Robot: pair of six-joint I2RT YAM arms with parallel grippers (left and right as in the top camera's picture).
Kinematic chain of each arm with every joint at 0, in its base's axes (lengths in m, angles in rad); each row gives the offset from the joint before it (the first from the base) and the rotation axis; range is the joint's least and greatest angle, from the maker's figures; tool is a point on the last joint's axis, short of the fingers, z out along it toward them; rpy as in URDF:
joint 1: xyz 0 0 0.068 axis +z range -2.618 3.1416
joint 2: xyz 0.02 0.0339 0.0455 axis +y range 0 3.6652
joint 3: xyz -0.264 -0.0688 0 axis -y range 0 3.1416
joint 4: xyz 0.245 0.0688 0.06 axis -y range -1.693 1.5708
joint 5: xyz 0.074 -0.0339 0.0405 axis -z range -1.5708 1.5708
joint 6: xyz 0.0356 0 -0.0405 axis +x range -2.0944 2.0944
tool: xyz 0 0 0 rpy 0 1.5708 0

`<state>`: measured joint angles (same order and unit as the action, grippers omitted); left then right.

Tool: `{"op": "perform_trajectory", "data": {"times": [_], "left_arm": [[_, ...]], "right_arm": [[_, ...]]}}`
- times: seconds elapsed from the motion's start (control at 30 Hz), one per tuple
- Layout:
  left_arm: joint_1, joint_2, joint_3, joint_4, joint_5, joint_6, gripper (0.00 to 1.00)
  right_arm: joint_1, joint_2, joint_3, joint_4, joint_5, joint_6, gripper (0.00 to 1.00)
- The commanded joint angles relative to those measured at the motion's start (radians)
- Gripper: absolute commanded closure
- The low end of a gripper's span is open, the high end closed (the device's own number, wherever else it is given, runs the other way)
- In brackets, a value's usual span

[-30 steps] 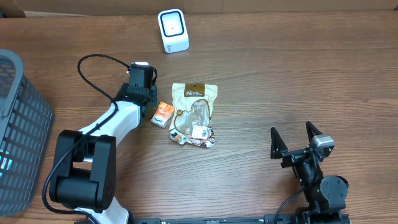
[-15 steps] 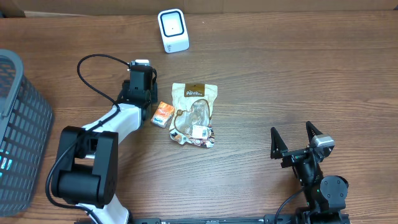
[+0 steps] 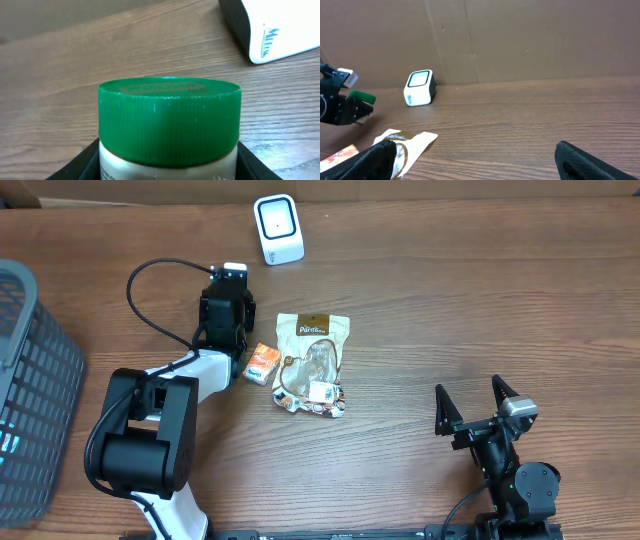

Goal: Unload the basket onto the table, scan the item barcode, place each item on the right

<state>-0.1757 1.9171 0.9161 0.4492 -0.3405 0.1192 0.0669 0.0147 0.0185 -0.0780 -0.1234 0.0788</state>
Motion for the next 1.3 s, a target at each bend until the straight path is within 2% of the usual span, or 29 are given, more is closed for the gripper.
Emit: {"op": "perform_trajectory", "data": {"times": [0.0, 0.57, 0.93, 1.07, 1.27], "left_arm": [[0.023, 0.006, -0.001, 0.011, 0.017, 0.068, 0.96], [0.085, 0.120, -0.001, 0.220, 0.182, 0.060, 0.96], [0.089, 0.122, -0.001, 0.036, 0.230, 0.015, 0.95], [0.091, 0.124, -0.001, 0.026, 0.227, 0.014, 0.86], [0.091, 0.124, -0.001, 0.028, 0.227, 0.015, 0.78]], "right_arm": [[0.006, -0.012, -0.011, 0.006, 0.003, 0.007, 0.00], [0.006, -0.012, -0.011, 0.006, 0.003, 0.007, 0.00], [0.006, -0.012, -0.011, 0.006, 0.003, 0.007, 0.00], [0.006, -0.012, -0.011, 0.006, 0.003, 0.007, 0.00], [0.006, -0.012, -0.011, 0.006, 0.003, 0.007, 0.00]]}}
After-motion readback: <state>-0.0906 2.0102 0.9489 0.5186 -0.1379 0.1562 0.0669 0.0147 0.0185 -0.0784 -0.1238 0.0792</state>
